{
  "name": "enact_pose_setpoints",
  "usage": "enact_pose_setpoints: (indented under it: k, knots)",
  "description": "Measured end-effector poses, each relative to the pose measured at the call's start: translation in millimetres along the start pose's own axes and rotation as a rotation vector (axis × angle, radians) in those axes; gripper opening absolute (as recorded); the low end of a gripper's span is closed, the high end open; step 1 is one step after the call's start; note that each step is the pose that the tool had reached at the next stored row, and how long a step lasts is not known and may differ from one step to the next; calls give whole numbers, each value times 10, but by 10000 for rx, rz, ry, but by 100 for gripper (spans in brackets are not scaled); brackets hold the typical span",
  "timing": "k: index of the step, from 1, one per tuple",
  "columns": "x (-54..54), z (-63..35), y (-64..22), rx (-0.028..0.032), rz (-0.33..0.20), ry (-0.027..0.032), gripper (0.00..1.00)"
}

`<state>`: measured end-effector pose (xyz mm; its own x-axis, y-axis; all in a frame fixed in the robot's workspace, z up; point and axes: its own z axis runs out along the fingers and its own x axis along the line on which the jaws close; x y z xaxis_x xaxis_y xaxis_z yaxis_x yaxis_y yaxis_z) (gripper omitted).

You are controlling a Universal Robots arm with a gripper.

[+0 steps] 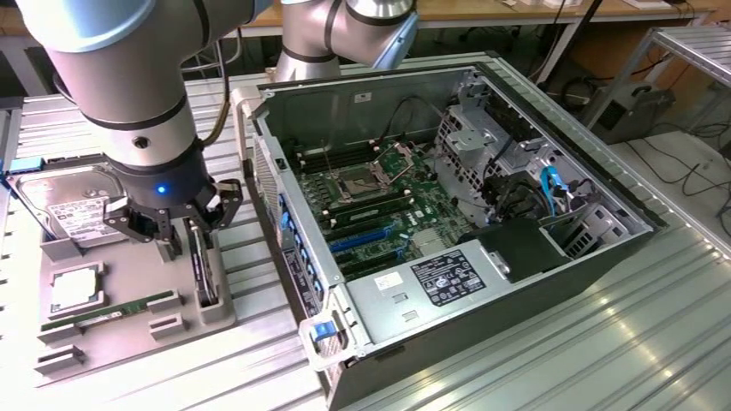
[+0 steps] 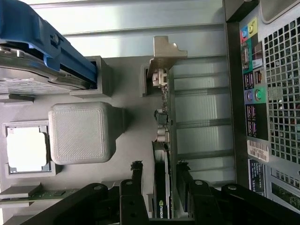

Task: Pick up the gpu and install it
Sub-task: 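Pick up the gpu and move the gpu toward the slot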

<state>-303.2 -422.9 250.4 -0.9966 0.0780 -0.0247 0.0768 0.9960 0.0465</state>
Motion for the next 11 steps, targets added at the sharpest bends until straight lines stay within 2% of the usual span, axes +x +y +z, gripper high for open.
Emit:
enact_pose_setpoints:
  k: [11]
  knots:
    - [0,55,-14,-173,101,1,42]
